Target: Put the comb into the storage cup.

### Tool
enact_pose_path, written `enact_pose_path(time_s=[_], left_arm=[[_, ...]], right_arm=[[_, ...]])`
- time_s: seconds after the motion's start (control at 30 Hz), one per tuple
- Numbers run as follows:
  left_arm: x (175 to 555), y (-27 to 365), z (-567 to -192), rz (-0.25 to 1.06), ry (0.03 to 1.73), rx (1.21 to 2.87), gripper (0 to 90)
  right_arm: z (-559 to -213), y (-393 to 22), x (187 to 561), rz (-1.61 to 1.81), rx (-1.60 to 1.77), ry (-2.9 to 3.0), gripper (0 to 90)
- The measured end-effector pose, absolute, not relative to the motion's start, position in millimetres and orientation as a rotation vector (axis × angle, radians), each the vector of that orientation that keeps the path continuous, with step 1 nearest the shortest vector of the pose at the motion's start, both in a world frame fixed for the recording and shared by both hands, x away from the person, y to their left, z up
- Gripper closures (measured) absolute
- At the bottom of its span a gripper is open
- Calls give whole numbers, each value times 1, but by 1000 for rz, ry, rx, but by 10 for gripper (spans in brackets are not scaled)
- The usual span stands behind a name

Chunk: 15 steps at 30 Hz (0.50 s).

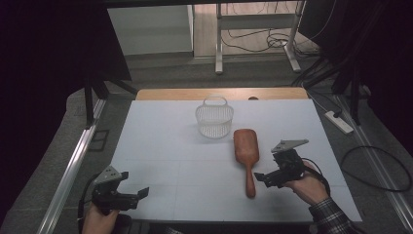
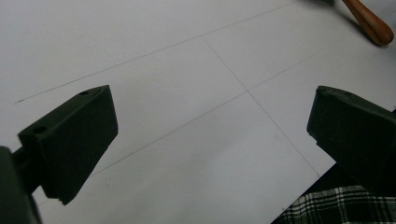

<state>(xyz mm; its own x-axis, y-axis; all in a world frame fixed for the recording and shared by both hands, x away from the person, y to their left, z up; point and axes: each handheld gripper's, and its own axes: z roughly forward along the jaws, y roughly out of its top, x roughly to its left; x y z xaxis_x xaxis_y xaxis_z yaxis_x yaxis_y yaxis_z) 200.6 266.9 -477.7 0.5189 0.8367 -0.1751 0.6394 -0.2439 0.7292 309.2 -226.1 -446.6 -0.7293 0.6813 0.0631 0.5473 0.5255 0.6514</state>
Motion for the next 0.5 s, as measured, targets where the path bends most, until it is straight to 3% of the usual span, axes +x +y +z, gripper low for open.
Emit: enact_pose_path(time_s=[0.5], left_arm=[[201, 267, -478, 317, 1206, 1972, 20]], right_arm=[[-450, -202, 321, 937, 1038, 2627, 0]])
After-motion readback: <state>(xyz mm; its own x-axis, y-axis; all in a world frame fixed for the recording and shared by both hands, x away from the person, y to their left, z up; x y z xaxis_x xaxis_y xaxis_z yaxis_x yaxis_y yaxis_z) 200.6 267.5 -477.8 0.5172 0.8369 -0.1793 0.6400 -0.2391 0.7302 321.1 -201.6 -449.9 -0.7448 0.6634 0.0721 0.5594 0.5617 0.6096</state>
